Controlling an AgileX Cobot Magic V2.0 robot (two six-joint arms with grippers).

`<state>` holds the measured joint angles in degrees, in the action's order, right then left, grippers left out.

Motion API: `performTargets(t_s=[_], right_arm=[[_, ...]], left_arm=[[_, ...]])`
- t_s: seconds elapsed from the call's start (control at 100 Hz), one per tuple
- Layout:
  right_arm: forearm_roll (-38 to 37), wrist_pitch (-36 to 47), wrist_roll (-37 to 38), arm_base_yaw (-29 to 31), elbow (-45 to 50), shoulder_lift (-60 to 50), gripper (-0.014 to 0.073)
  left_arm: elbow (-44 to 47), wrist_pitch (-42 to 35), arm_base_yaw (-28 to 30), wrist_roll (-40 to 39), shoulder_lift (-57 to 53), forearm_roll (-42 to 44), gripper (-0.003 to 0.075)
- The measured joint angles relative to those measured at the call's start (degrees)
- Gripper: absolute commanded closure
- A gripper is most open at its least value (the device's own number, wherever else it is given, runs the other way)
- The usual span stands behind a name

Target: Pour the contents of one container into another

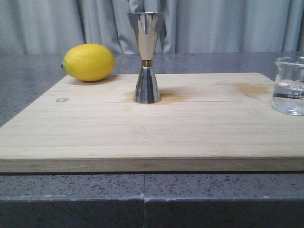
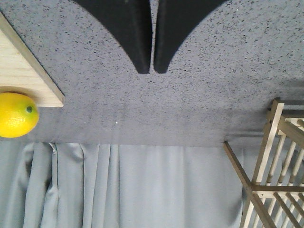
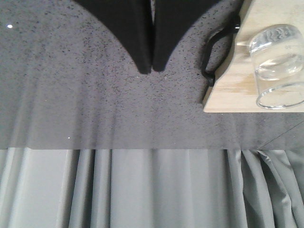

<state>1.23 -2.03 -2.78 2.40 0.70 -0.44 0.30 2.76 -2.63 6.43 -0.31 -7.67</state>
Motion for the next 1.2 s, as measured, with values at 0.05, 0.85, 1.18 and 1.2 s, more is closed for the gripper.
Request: performTargets(t_s=[0.05,0.85,1.18,1.2], right_arm=[[0.0,0.0,0.0,0.0,0.0,0.0,0.0666],[0.0,0.0,0.0,0.0,0.0,0.0,0.0666],[0.0,2.6,0.0,0.0,0.0,0.0,0.0666],[0.0,3.1,0.0,0.0,0.0,0.0,0.0666]], left_arm=[[0.0,0.0,0.0,0.0,0.0,0.0,0.0739],[0.0,0.0,0.0,0.0,0.0,0.0,0.0739],[0.0,0.0,0.0,0.0,0.0,0.0,0.0739],[0.0,0.0,0.0,0.0,0.0,0.0,0.0739]])
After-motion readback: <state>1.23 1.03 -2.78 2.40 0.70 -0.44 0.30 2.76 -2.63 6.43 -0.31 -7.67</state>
